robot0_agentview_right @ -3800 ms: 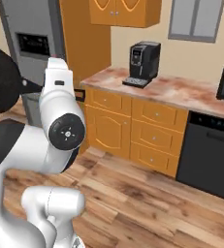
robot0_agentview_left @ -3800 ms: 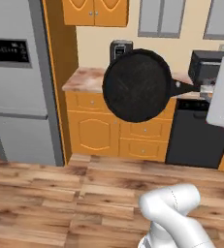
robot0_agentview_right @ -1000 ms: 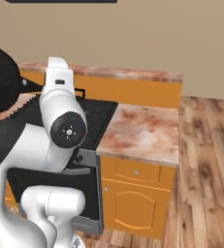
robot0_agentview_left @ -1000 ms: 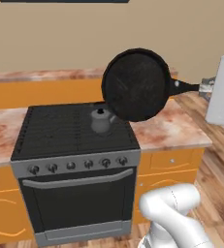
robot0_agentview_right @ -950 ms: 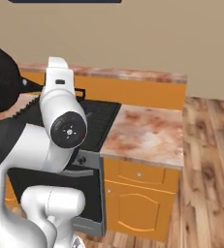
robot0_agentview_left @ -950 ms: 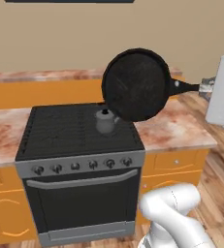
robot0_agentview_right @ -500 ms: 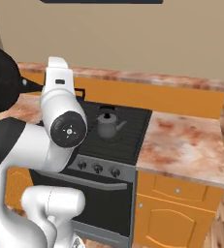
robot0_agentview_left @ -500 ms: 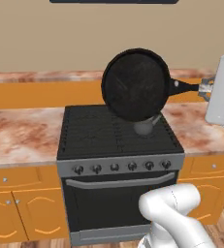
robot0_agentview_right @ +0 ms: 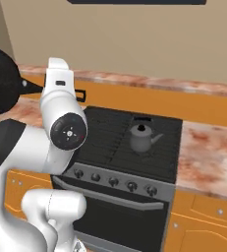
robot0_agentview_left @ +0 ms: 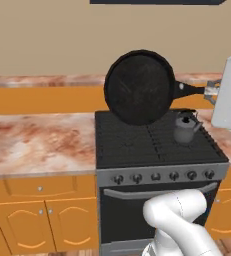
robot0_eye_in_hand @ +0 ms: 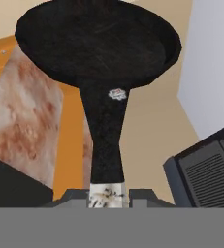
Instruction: Pick the pan from the cabinet and place it on the stove. Then turn on the stove burner for the pan.
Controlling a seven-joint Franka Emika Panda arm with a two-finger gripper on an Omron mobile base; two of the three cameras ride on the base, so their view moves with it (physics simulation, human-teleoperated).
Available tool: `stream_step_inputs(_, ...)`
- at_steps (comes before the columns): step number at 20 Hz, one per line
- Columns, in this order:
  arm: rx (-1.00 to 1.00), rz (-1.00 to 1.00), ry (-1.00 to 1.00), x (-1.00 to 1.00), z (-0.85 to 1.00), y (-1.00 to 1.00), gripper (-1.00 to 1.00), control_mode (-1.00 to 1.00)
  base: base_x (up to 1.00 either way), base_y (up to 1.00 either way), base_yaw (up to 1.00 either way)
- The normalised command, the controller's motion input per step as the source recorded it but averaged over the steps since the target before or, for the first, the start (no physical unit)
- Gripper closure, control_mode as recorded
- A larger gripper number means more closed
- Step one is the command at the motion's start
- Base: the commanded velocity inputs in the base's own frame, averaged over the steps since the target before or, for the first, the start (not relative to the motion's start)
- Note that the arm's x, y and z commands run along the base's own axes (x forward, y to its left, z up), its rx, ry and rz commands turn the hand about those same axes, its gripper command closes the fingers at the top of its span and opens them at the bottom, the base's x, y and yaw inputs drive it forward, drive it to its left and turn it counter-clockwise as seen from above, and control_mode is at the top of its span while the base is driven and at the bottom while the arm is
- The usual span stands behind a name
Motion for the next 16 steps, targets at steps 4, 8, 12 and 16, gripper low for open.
stream_step_inputs(4, 0.00, 0.00, 0.00, 0.00, 0.00, 0.00, 1.00, 1.00, 0.41, 0.59, 0.00)
stream_step_inputs(8, 0.00, 0.00, 0.00, 0.00, 0.00, 0.00, 1.00, 1.00, 0.39, 0.62, 0.01)
stream_step_inputs(12, 0.00, 0.00, 0.00, 0.00, 0.00, 0.00, 1.00, 1.00, 0.39, 0.59, 0.00)
stream_step_inputs(16, 0.00, 0.00, 0.00, 0.00, 0.00, 0.00, 1.00, 1.00, 0.40, 0.57, 0.00)
